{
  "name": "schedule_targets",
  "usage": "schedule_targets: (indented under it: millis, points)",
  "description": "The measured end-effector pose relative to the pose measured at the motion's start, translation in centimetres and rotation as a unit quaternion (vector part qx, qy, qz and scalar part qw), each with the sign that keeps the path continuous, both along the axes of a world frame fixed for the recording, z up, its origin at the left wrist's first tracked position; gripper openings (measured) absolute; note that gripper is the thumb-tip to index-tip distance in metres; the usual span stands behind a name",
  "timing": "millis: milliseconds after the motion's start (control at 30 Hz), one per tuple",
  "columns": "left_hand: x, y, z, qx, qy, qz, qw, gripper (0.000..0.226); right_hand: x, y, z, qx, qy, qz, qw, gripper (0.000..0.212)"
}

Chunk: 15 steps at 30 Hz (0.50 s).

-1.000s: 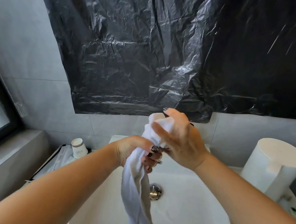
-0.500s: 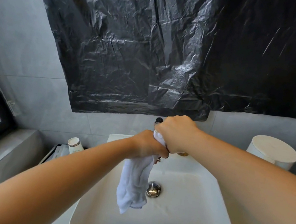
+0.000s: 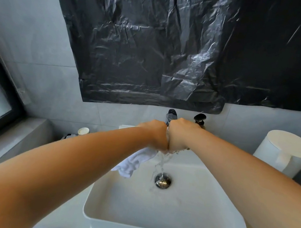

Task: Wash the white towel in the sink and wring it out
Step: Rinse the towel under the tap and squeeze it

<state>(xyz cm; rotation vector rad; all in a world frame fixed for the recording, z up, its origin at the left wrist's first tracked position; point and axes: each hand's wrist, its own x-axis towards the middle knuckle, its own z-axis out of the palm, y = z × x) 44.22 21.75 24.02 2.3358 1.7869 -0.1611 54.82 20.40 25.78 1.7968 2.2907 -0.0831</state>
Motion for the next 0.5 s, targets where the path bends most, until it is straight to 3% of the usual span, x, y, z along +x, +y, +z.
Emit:
schedule_targets:
  millis: [267, 500]
  points:
    - [0.5, -0.4, -0.1, 0.024, 0.051, -0.021, 0.998, 0.03, 0.0, 0.1, 0.9, -0.101, -0.041, 0.008, 0.994, 0.009]
    - [0.7, -1.0, -0.1, 0.058, 0.053, -0.047, 0.996, 0.03, 1.3, 0.8, 0.6, -0.174, 0.023, -0.022, 0.984, 0.013]
